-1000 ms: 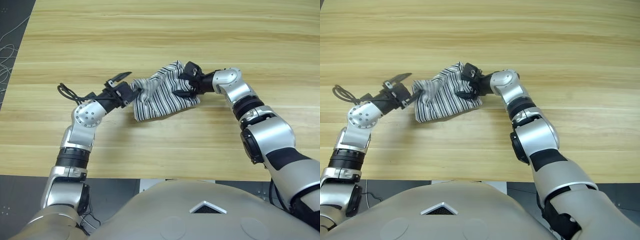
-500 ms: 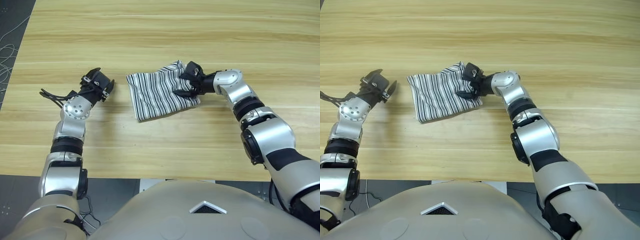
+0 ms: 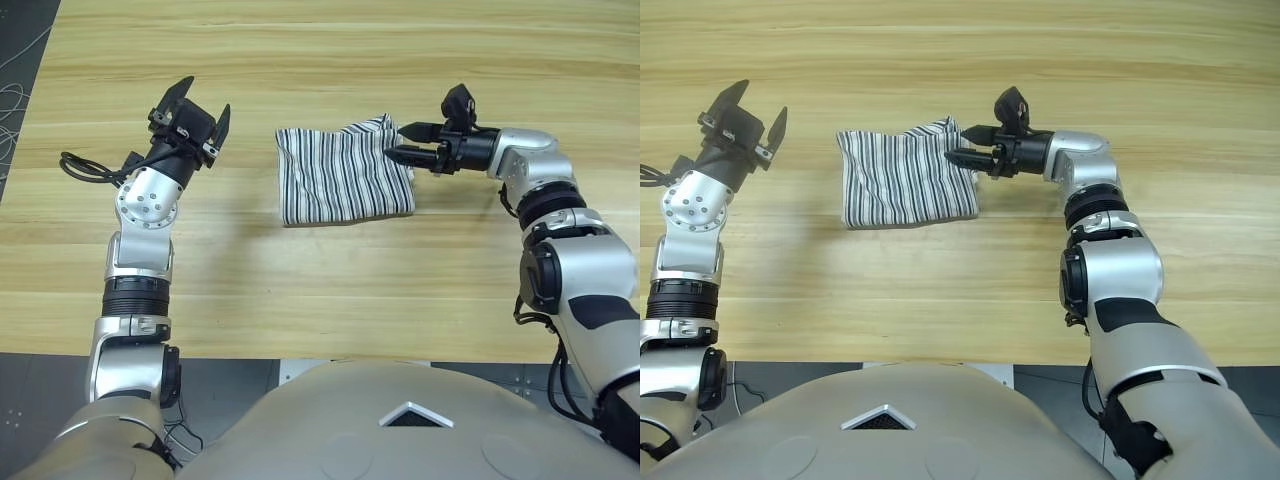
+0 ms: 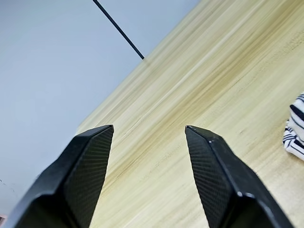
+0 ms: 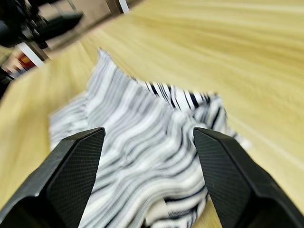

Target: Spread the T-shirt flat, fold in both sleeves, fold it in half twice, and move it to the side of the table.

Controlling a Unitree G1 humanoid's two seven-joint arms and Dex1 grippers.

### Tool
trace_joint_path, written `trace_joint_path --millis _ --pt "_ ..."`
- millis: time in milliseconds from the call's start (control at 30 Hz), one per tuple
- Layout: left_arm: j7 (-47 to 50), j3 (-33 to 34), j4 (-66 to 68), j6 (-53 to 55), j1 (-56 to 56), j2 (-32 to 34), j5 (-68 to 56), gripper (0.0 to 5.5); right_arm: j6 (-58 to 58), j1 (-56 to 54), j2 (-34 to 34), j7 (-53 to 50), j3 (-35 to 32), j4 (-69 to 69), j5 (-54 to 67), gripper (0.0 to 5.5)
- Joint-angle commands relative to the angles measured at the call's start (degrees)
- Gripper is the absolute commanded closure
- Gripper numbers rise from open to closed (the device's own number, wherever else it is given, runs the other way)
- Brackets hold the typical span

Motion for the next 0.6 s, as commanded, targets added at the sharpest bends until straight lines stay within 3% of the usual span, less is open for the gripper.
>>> trace_joint_path --millis 33,133,333,467,600 --pt "0.0 0.2 -1.7 0.8 1.3 -0.8 -0.7 2.69 1.7 -0.4 2.4 4.4 -1.7 -7.7 4.6 2.07" --pt "-0.5 0.7 -3.9 1.4 2.6 -1.3 -1.8 2.69 2.5 2.4 5.4 6.1 1.2 -15.7 4.9 2.07" --pt "0.0 2.5 -8.4 2.6 5.5 -2.0 -4.4 2.69 -11.1 4.3 13.1 -14.6 16.3 -6.9 -14.1 2.07" --pt "0.2 3.7 -11.6 3.4 7.6 -2.7 -5.5 2.69 -12.9 2.0 17.7 -26.4 16.9 1.9 -17.5 2.07" --pt "0.5 4.7 -13.2 3.5 9.3 -3.3 -6.3 2.69 -9.6 -0.5 18.2 -44.3 14.1 8.7 -18.6 2.07"
